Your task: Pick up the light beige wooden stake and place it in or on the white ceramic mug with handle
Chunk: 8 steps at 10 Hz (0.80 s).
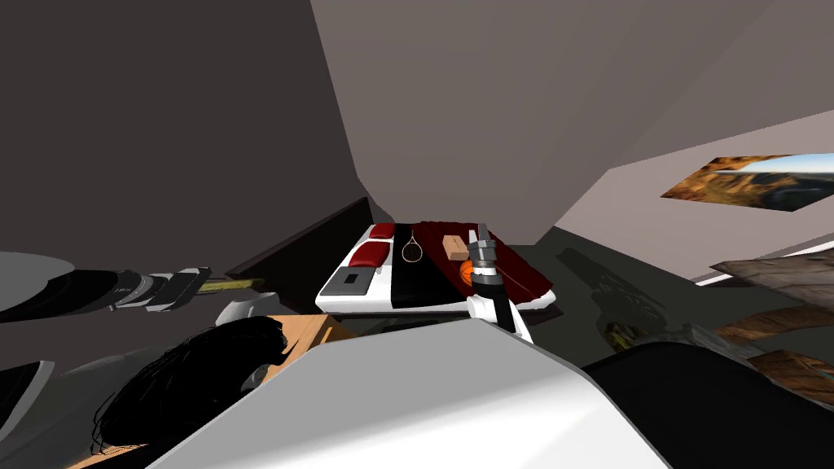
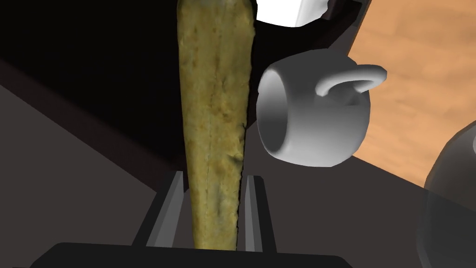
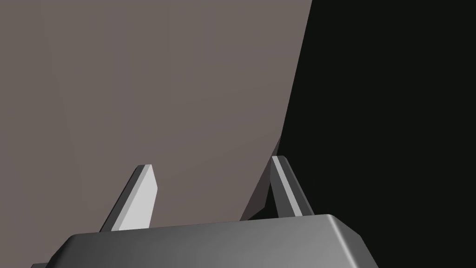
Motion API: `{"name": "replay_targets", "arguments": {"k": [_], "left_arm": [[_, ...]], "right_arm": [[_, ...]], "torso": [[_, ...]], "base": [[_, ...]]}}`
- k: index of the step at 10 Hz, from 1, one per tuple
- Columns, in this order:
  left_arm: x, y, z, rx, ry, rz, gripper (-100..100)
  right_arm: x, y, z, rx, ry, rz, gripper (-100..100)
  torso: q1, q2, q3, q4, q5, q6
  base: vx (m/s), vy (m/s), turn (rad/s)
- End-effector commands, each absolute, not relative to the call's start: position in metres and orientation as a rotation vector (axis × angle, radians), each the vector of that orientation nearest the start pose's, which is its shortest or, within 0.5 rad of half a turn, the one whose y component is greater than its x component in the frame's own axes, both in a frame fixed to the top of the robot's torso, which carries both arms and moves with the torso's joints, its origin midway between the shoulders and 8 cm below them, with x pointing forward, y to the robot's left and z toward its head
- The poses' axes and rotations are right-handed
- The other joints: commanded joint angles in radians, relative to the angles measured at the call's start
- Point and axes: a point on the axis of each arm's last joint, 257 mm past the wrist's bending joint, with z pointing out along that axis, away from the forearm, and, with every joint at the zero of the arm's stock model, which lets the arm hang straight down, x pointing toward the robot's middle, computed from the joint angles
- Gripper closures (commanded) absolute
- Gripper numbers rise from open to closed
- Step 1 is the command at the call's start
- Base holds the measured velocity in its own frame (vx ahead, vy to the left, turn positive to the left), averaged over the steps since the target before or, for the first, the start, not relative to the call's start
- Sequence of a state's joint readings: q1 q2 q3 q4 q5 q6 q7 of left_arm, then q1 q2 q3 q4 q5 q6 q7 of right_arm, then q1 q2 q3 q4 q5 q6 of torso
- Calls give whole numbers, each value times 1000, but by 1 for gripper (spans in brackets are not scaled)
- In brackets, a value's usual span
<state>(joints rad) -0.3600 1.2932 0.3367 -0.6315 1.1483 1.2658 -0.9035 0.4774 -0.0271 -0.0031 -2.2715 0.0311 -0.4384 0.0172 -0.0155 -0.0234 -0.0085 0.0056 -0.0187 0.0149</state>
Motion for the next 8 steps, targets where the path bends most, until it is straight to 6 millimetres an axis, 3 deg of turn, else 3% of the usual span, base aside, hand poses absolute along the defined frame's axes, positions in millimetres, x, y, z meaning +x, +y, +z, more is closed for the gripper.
{"name": "replay_targets", "arguments": {"k": [1,3,5,6,7,8], "left_arm": [[350,736,-165,-1848,1874,-304,100],[320,734,-194,-1892,1960,-239,100],[320,734,-194,-1892,1960,-239,100],[288,731,-221,-1937,2047,-169,100],[272,730,-234,-1958,2088,-133,100],[278,728,-231,-1951,2085,-145,100]], "right_arm": [[358,-274,16,652,689,1259,0],[358,-274,16,652,689,1259,0],[358,-274,16,652,689,1259,0],[358,-274,16,652,689,1260,0],[358,-274,16,652,689,1259,0],[358,-274,16,652,689,1259,0]], "torso": [[0,0,0,0,0,0],[-2,5,3,1,-1,-1],[0,2,1,0,0,0],[3,1,0,0,0,1],[8,-2,-1,-1,2,-1],[17,-4,-4,-4,6,-4]], "base": [[39,37,-4],[72,62,-6],[76,37,10],[113,62,0],[150,102,0],[95,66,32]]}}
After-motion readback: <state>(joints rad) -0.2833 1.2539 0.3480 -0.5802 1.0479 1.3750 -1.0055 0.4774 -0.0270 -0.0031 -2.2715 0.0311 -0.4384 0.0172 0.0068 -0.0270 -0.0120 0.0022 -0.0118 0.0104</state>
